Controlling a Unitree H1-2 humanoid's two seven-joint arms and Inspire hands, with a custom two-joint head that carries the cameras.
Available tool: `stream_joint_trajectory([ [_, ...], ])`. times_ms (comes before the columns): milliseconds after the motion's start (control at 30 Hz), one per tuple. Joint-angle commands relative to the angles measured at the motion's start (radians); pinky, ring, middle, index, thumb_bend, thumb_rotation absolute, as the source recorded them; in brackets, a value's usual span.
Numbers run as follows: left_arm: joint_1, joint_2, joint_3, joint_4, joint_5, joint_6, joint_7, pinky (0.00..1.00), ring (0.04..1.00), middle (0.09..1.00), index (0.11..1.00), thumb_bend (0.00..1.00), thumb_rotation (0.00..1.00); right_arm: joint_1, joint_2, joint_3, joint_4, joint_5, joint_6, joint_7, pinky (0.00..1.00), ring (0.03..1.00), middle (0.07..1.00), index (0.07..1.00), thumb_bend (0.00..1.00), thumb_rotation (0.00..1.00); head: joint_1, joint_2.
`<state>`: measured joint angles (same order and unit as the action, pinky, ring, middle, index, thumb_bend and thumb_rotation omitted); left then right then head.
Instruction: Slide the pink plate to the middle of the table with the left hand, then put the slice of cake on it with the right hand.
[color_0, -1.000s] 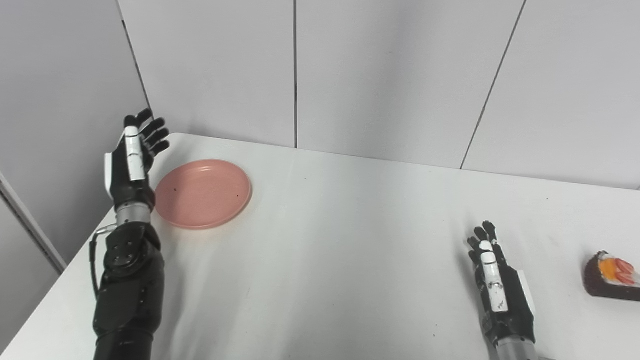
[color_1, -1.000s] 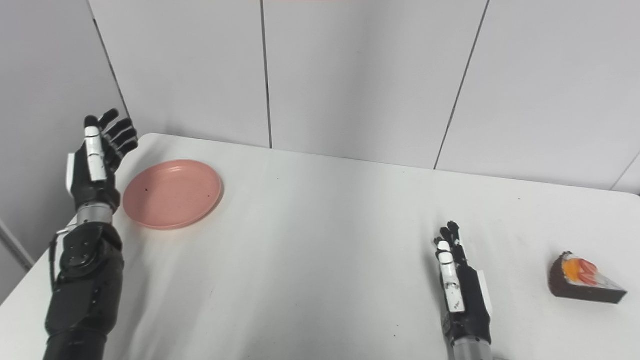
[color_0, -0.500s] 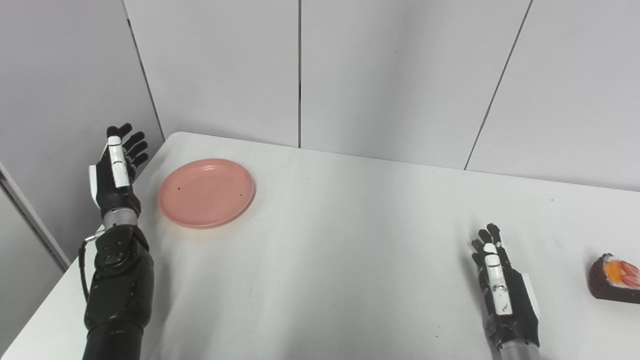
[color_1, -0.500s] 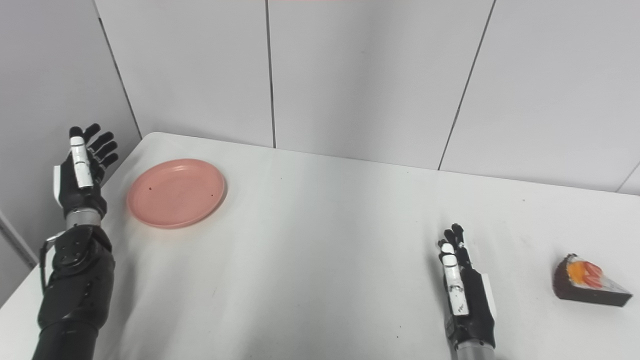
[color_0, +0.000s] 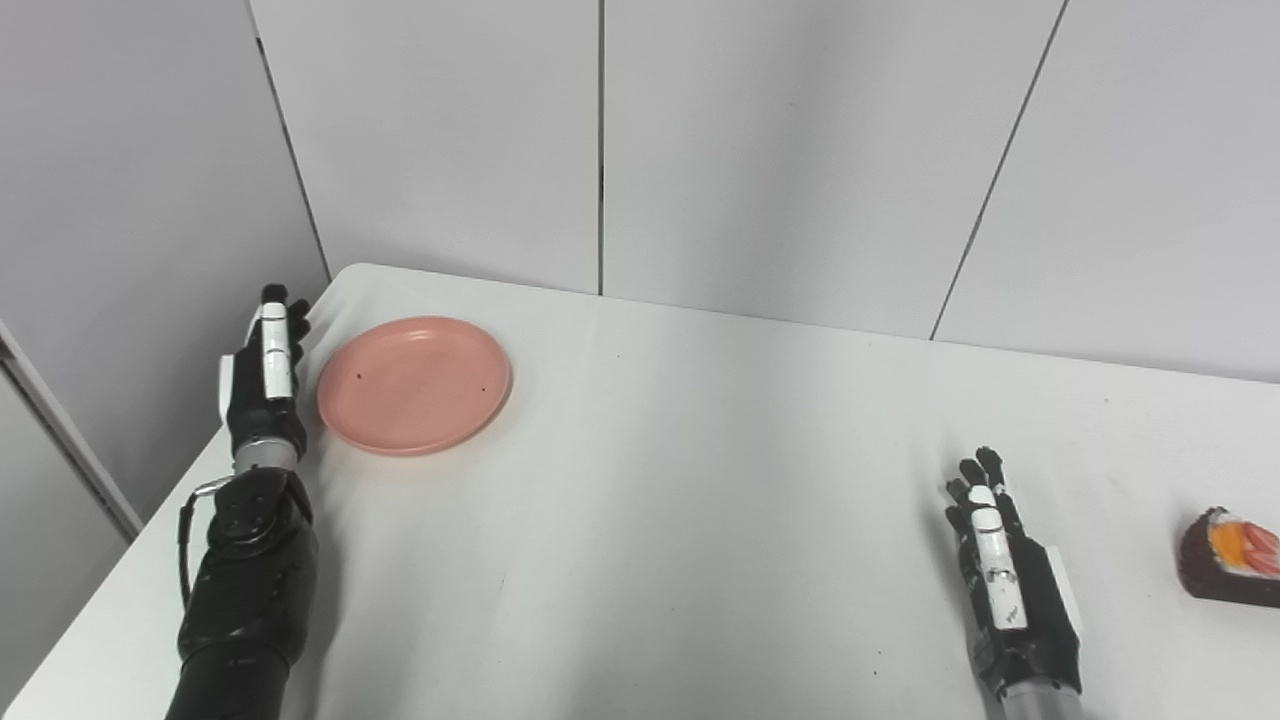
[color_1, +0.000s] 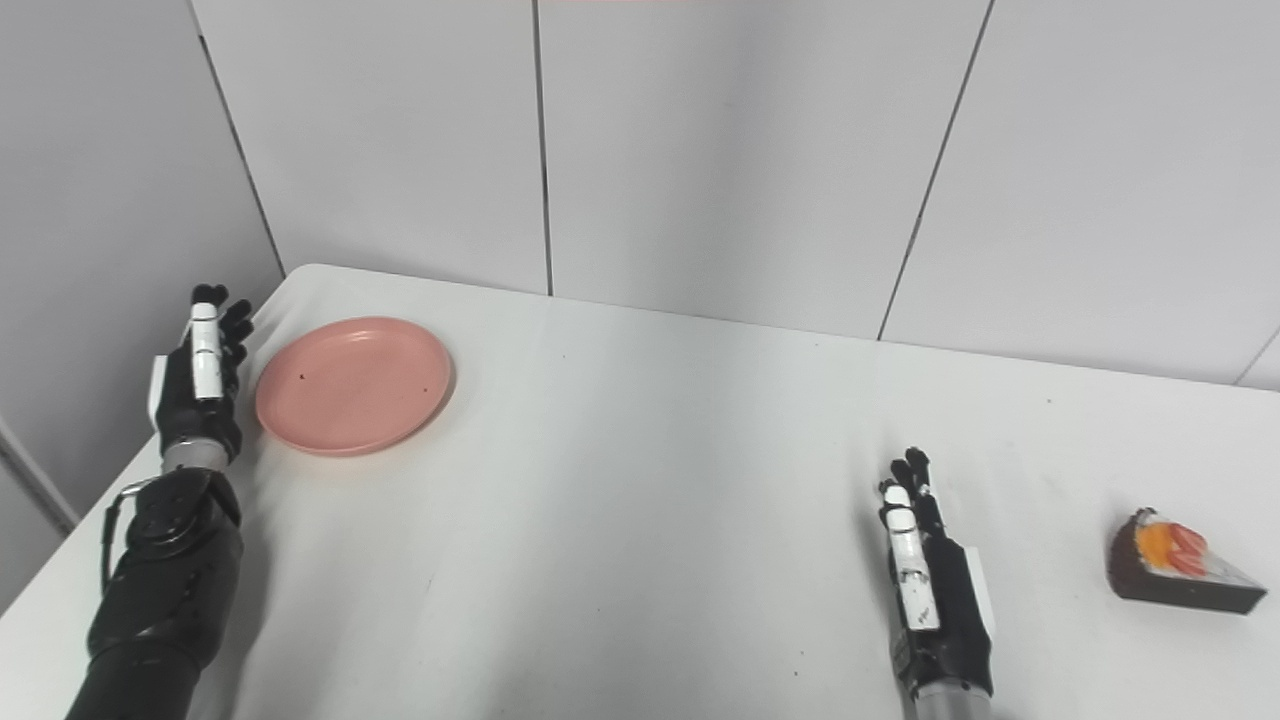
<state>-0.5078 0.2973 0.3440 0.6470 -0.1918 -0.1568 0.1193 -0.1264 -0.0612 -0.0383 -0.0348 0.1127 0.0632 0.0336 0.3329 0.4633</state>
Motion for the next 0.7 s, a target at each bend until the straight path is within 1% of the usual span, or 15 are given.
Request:
stream_joint_trajectory([
  [0,-0.048,0.039,-0.007,-0.003,-0.007,-0.050,-0.033,1.00,0.969,0.943,0.948,0.73,1.00,-0.015,0.003,-0.004,-0.034,0.004,-0.002,0.002,1.00,0.969,0.981,0.997,0.41,0.87,0.001,0.002],
  [133,-0.052,0.033,-0.007,0.023,-0.023,-0.057,-0.067,1.00,0.988,0.970,0.975,0.74,1.00,-0.017,0.004,-0.006,-0.033,0.007,-0.002,0.002,1.00,0.965,0.977,0.992,0.41,0.87,0.001,0.004],
  [433,-0.055,0.022,-0.034,0.046,-0.021,-0.046,-0.079,1.00,0.999,0.976,0.979,0.75,1.00,-0.016,-0.001,-0.007,-0.037,0.011,0.001,0.008,1.00,0.971,0.981,0.995,0.41,0.88,0.002,0.008],
  [533,-0.060,0.009,-0.017,0.048,-0.070,-0.024,-0.098,1.00,0.996,0.968,0.973,0.77,1.00,-0.018,-0.002,-0.007,-0.033,0.007,-0.003,0.007,1.00,0.972,0.983,0.997,0.41,0.89,0.002,0.007],
  [667,-0.064,-0.006,0.006,0.041,-0.137,0.009,-0.123,1.00,0.983,0.965,0.971,0.79,1.00,-0.018,0.000,-0.008,-0.038,0.003,0.005,0.001,1.00,0.965,0.977,0.990,0.41,0.88,0.001,0.008],
])
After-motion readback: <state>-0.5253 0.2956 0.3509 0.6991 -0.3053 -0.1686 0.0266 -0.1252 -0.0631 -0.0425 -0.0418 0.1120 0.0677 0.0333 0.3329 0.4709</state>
